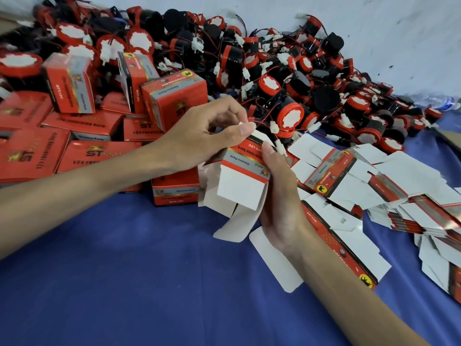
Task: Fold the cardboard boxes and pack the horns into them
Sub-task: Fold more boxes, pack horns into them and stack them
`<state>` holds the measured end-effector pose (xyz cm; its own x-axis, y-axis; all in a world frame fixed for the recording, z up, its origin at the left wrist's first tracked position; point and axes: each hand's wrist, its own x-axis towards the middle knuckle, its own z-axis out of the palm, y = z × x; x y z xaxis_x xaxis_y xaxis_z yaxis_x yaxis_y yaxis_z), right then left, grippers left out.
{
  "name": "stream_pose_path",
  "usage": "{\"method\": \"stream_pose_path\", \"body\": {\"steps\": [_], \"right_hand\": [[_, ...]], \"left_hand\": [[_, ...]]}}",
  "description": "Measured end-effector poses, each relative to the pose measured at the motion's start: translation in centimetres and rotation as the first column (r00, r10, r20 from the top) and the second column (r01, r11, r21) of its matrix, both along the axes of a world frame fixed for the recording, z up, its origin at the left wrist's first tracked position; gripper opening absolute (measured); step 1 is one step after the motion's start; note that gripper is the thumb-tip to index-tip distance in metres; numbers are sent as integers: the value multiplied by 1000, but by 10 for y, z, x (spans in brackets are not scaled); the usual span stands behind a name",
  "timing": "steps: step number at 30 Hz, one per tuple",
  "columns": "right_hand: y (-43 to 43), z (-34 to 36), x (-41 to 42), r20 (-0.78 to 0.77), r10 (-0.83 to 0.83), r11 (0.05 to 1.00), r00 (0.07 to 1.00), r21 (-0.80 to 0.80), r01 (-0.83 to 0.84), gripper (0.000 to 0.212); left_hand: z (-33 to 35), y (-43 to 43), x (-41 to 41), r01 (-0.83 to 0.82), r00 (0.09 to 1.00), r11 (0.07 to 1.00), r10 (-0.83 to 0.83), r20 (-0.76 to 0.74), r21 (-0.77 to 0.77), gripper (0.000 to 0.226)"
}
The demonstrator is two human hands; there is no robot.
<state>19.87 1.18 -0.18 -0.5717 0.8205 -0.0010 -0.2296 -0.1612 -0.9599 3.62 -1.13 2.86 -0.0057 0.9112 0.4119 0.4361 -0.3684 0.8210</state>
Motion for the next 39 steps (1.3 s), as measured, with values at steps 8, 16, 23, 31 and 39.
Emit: {"method": "stream_pose_path", "body": {"steps": [8, 16, 23, 31, 39], "right_hand": [[-1, -1, -1, 11, 15, 1000, 1000, -3, -15, 61], [-2, -2, -2, 31, 35, 999, 999, 13, -35, 61], [-1, -2, -2, 57, 21, 999, 998, 45, -23, 65], [-1, -4, -5, 109, -48, 992, 993, 118, 35, 63], [-1, -4, -5, 117, -71, 989, 991, 138, 54, 63]], "left_hand": [[0, 1, -2, 39, 998, 999, -38, 50, -4, 14], [-1, 1, -2, 81, 995, 997, -82, 64, 13, 26], [-2, 3, -3, 70, 996, 998, -70, 48, -4, 28], [-1, -1, -2, 188, 982, 982, -188, -1, -11, 38], [-1, -1, -3, 201, 979, 979, -201, -31, -19, 41]]}}
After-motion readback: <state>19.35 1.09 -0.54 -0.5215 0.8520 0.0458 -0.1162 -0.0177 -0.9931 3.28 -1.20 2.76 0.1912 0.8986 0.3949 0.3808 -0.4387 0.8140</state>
